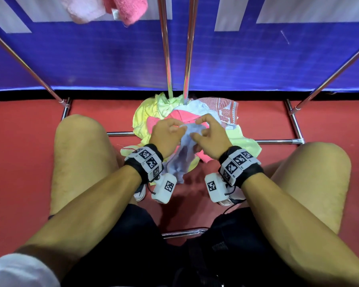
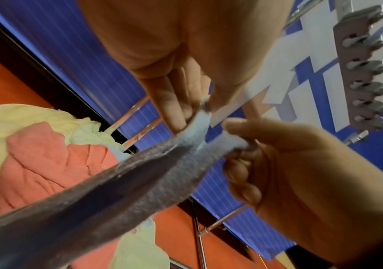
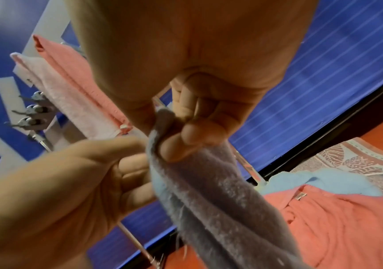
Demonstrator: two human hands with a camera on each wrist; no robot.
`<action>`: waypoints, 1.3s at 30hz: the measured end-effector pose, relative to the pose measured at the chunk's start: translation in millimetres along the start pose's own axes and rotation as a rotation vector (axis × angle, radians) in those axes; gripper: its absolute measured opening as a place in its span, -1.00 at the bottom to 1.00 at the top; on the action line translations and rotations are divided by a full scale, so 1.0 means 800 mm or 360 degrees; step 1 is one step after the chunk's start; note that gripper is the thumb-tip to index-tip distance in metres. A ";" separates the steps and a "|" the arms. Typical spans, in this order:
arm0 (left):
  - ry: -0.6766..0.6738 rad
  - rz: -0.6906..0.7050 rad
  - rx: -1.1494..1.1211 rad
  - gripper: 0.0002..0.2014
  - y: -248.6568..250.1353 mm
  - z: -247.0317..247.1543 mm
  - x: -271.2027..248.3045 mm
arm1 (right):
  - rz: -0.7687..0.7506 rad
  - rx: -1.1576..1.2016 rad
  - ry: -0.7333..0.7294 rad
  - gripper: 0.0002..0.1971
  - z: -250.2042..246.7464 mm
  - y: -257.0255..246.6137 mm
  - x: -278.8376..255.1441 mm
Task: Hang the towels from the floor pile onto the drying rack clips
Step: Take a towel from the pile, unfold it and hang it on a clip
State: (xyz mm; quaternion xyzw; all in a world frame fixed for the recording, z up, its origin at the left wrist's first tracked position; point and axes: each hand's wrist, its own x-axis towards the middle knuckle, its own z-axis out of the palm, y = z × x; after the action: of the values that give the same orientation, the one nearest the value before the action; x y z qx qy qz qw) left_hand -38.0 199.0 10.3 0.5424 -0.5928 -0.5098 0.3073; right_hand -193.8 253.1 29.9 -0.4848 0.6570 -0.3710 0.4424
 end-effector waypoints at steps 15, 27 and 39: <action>-0.0300 0.0074 -0.0278 -0.76 0.002 0.003 -0.002 | -0.0039 0.0181 -0.0017 -0.70 0.002 0.003 0.001; -0.0253 0.0346 0.0215 -0.79 -0.009 -0.002 0.002 | -0.0160 -0.0104 0.0049 -0.79 0.000 0.012 0.006; -0.0336 0.0248 0.0078 -0.77 -0.005 -0.002 0.003 | -0.0243 -0.0152 0.0054 -0.79 -0.001 0.018 0.007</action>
State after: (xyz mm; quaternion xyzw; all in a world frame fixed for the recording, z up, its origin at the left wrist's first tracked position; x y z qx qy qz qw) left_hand -35.8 196.5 6.1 0.4455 -0.6745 -0.5240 0.2683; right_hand -200.0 251.4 15.6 -0.5475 0.6425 -0.3801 0.3780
